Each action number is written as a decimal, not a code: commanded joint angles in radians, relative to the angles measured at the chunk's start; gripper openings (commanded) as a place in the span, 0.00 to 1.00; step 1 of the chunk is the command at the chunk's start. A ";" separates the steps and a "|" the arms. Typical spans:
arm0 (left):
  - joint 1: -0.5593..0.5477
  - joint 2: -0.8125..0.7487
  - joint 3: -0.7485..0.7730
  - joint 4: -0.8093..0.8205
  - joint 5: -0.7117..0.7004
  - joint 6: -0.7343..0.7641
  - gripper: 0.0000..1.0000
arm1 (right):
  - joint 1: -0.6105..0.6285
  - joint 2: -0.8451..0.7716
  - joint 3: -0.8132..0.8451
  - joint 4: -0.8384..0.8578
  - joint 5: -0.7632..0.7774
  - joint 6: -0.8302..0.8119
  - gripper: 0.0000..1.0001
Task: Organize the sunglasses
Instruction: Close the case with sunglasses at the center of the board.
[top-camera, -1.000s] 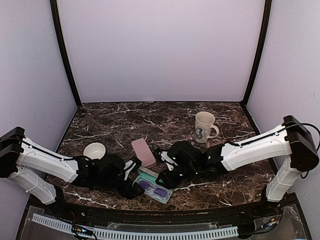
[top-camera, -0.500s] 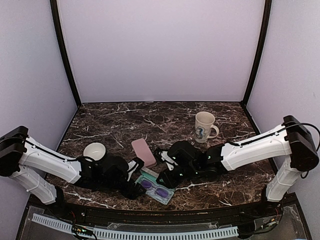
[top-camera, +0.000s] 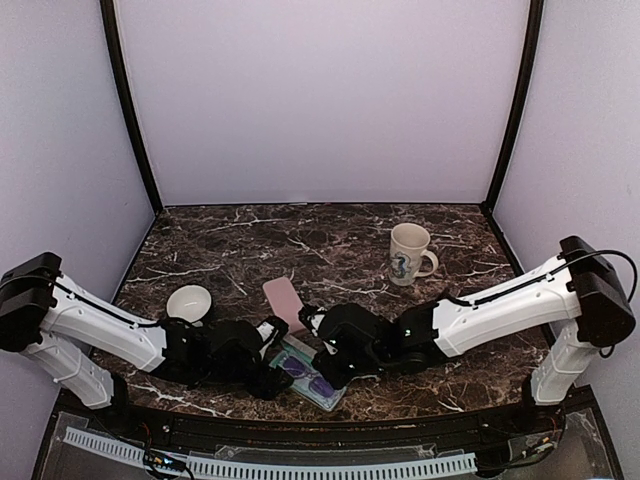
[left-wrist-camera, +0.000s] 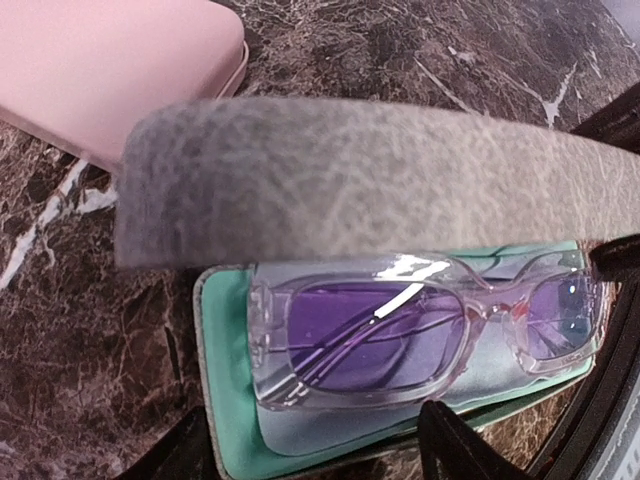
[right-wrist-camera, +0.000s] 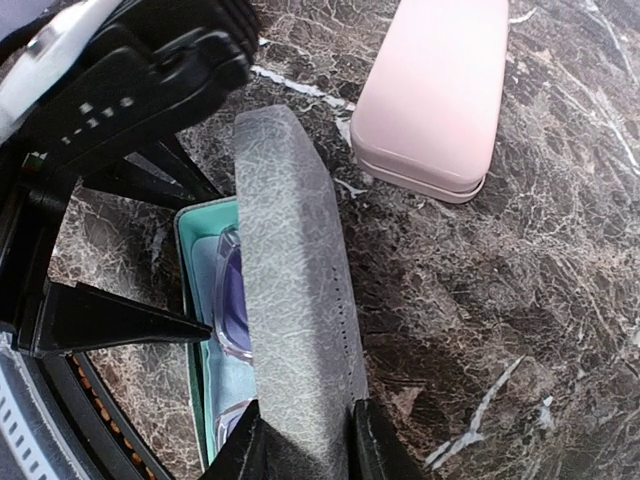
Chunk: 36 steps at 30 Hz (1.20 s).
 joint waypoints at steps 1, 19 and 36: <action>-0.031 0.058 -0.021 -0.097 0.004 -0.071 0.70 | 0.053 0.048 0.018 0.006 0.070 0.034 0.21; -0.081 0.058 -0.027 -0.113 -0.044 -0.145 0.69 | 0.161 0.146 0.079 -0.031 0.209 0.070 0.19; -0.083 -0.052 -0.075 -0.116 -0.050 -0.171 0.72 | 0.225 0.249 0.138 -0.110 0.263 0.102 0.21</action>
